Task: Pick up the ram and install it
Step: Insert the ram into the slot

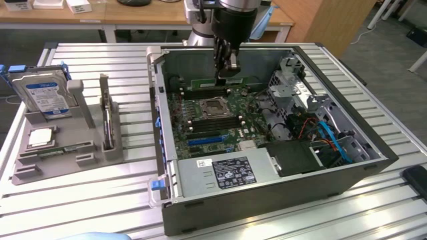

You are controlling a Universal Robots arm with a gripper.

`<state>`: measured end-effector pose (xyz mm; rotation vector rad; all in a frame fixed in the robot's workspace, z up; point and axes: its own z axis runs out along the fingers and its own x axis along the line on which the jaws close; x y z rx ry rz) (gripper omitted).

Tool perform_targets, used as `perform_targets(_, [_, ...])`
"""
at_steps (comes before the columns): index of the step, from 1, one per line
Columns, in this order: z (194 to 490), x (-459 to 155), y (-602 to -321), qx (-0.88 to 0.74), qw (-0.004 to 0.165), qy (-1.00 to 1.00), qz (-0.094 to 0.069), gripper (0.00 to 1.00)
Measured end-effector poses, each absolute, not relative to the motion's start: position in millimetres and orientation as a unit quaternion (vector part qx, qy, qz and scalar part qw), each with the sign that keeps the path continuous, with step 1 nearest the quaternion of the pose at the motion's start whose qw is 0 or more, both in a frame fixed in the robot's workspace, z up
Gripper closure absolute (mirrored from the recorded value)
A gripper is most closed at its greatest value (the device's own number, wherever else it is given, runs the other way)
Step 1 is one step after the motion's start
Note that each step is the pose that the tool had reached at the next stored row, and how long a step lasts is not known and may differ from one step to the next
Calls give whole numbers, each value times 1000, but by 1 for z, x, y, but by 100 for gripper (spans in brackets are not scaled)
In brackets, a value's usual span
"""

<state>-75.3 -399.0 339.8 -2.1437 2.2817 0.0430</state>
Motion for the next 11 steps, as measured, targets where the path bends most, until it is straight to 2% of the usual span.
perform_targets(11, [320,-75,-399,-685,5,729,13,87])
